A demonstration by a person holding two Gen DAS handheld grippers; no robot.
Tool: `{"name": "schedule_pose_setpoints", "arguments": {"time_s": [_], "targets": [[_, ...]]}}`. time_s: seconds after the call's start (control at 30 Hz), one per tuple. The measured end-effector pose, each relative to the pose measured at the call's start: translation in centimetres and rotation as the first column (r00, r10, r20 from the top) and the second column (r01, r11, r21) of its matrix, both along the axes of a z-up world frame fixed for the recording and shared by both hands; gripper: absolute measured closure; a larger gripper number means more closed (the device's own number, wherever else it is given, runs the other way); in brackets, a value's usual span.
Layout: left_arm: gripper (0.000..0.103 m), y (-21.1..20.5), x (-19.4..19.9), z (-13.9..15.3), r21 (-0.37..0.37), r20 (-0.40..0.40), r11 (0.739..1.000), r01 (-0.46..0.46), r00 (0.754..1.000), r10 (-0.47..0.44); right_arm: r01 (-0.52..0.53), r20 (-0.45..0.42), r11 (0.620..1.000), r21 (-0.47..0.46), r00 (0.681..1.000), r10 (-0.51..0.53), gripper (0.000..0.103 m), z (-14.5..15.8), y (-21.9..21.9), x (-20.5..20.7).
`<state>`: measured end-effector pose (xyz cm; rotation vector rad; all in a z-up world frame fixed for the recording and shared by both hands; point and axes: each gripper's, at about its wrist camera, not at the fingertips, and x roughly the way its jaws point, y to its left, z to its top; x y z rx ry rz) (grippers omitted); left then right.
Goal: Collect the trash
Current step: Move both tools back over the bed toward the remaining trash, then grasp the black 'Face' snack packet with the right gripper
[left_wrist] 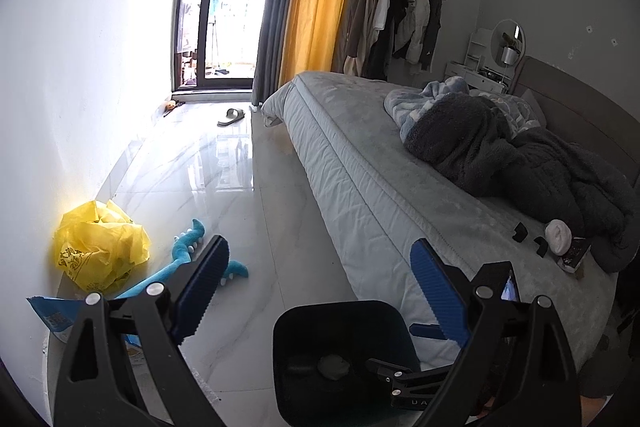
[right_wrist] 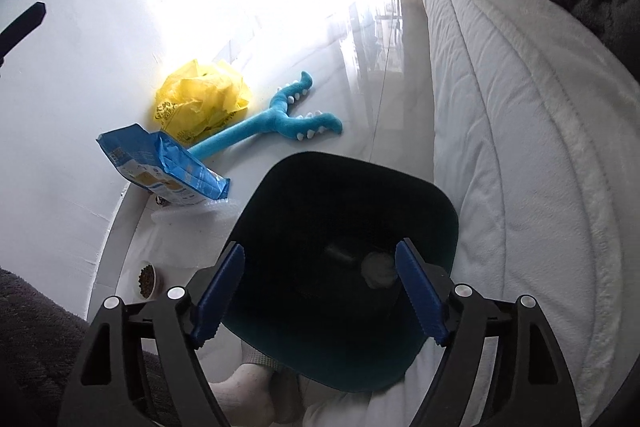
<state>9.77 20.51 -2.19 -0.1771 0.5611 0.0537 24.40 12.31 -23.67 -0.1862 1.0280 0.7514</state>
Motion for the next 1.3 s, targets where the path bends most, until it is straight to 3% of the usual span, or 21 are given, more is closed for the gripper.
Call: {"name": "schedule_pose_setpoints", "arguments": {"time_s": [0.47,1.3], "targets": [[0.009,-5.6,2.6,1.8,-0.031,0.021,0.997,0.071,0.997,-0.070,0.074,0.170,0.993,0.087,0.981,-0.088,0.022,6.4,-7.6,0.5],[0.009,-18.1,7.6,0.7,-0.021,0.006,0.965,0.261,0.965,-0.261,0.284,0.337,0.958,0.023,0.900,-0.275,0.018,10.4,-23.6,0.9]]}}
